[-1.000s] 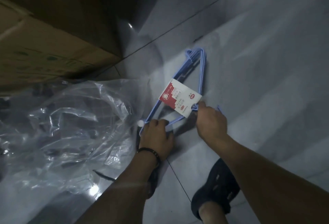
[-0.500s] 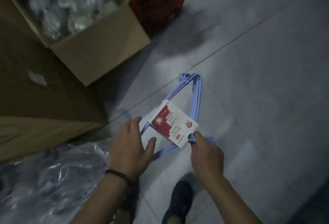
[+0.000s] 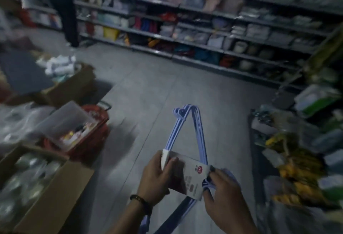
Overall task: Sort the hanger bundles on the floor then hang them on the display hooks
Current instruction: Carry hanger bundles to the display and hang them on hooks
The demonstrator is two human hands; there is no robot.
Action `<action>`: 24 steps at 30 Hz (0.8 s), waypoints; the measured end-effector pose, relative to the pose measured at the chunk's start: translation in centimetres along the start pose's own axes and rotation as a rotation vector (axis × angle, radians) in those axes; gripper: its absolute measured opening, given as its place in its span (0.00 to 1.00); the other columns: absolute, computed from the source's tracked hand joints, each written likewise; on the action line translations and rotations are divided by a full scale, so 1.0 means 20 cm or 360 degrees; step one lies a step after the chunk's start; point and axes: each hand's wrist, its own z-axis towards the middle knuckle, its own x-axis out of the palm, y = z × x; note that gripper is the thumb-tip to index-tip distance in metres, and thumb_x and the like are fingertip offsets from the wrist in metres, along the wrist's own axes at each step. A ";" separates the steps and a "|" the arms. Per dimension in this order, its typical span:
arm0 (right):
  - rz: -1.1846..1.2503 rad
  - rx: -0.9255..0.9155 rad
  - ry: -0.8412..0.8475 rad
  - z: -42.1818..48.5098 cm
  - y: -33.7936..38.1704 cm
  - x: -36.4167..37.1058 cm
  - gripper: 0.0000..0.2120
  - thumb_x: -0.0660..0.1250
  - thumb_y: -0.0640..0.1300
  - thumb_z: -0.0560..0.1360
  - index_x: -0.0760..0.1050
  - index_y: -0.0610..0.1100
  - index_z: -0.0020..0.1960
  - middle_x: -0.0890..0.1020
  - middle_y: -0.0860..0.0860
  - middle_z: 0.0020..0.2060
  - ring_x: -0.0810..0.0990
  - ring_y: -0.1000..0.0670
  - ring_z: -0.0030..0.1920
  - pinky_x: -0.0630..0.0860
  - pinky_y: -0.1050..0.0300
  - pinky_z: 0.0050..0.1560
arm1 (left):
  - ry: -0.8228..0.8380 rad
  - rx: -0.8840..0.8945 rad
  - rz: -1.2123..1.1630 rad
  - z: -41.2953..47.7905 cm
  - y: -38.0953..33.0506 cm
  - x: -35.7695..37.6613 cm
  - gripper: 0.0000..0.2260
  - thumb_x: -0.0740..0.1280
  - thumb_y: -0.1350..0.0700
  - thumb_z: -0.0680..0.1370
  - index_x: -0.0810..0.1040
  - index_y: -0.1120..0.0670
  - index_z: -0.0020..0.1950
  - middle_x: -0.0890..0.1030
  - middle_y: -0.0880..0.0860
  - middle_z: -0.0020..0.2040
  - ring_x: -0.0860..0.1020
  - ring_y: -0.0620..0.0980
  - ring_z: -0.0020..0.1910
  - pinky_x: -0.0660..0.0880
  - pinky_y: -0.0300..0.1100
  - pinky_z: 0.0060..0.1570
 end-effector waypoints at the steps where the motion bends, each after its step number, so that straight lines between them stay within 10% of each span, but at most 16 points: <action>1: 0.0077 0.0121 -0.0093 -0.04 -0.01 -0.17 0.21 0.73 0.50 0.74 0.81 0.49 0.66 0.80 0.56 0.66 0.76 0.49 0.70 0.69 0.53 0.76 | 0.0031 0.0087 -0.0013 0.00 -0.12 0.07 0.07 0.68 0.46 0.82 0.79 0.48 0.50 0.84 0.50 0.41 0.82 0.52 0.34 0.77 0.45 0.24; 6: 0.0489 0.0433 -0.0753 -0.22 -0.16 -0.88 0.17 0.71 0.50 0.79 0.76 0.53 0.67 0.81 0.57 0.61 0.81 0.57 0.56 0.82 0.56 0.58 | 0.0187 0.0331 -0.0082 -0.04 -0.66 0.53 0.09 0.66 0.46 0.83 0.80 0.51 0.51 0.85 0.54 0.42 0.84 0.53 0.33 0.78 0.46 0.25; 15: 0.0418 0.0695 -0.1171 -0.33 -0.71 -1.73 0.25 0.62 0.62 0.82 0.65 0.52 0.73 0.82 0.50 0.55 0.83 0.49 0.48 0.82 0.49 0.46 | 0.0857 0.0856 -0.0058 -0.31 -1.26 1.48 0.13 0.64 0.43 0.84 0.79 0.51 0.52 0.80 0.53 0.34 0.81 0.58 0.32 0.81 0.61 0.34; 18: 0.0316 0.0855 -0.1328 -0.43 -0.90 -1.91 0.13 0.60 0.59 0.84 0.69 0.48 0.55 0.76 0.47 0.33 0.74 0.50 0.27 0.73 0.50 0.26 | 0.1040 0.0897 -0.0110 -0.42 -1.34 1.76 0.18 0.64 0.38 0.81 0.81 0.53 0.53 0.83 0.53 0.41 0.83 0.53 0.40 0.80 0.51 0.41; 24: -0.0055 0.1379 -0.1447 -0.67 -1.26 -2.10 0.13 0.57 0.55 0.86 0.72 0.45 0.56 0.76 0.48 0.33 0.74 0.49 0.27 0.70 0.52 0.25 | 0.1648 0.0873 0.0155 -0.55 -1.51 2.21 0.14 0.62 0.37 0.81 0.78 0.46 0.48 0.81 0.43 0.40 0.80 0.41 0.41 0.72 0.37 0.44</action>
